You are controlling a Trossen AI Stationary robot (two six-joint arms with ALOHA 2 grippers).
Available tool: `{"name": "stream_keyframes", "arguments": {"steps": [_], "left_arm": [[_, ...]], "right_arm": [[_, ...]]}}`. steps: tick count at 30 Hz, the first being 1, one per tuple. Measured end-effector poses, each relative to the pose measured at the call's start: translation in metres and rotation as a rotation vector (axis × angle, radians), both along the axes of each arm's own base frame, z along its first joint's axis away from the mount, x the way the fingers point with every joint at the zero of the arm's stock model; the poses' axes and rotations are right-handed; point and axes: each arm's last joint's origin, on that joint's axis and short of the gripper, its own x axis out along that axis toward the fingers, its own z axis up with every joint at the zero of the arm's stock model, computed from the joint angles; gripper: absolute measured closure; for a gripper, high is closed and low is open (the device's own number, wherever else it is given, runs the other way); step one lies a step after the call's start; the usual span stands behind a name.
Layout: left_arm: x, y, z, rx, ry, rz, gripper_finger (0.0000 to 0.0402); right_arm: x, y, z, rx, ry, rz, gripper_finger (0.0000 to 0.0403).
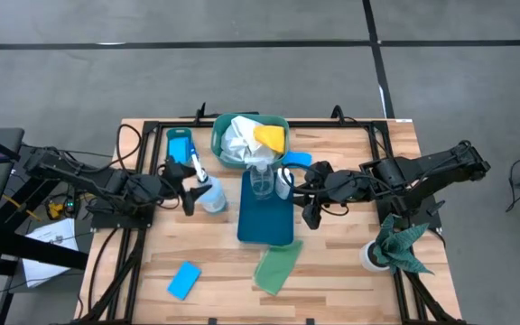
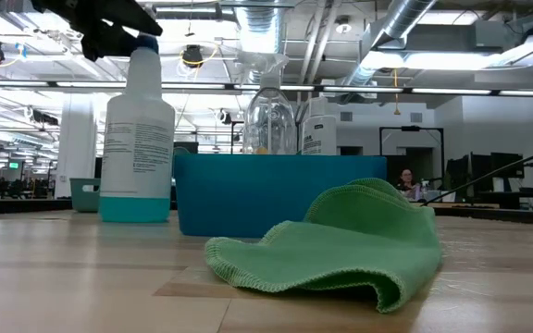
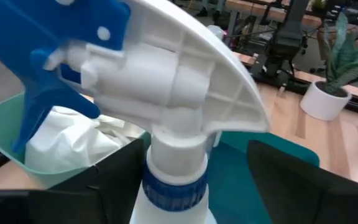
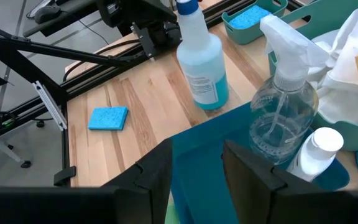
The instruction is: Pick & Place Kitchen Items
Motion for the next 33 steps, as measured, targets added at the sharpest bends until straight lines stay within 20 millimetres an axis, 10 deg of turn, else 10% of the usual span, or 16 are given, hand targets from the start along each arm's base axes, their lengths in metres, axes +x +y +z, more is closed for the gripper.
{"name": "stream_keyframes", "arguments": {"steps": [33], "left_arm": [[-0.032,0.005,0.016,-0.13,-0.119,-0.147,0.0139]], "right_arm": [[0.0,0.0,0.0,-0.022,0.004,0.014,0.0271]]}}
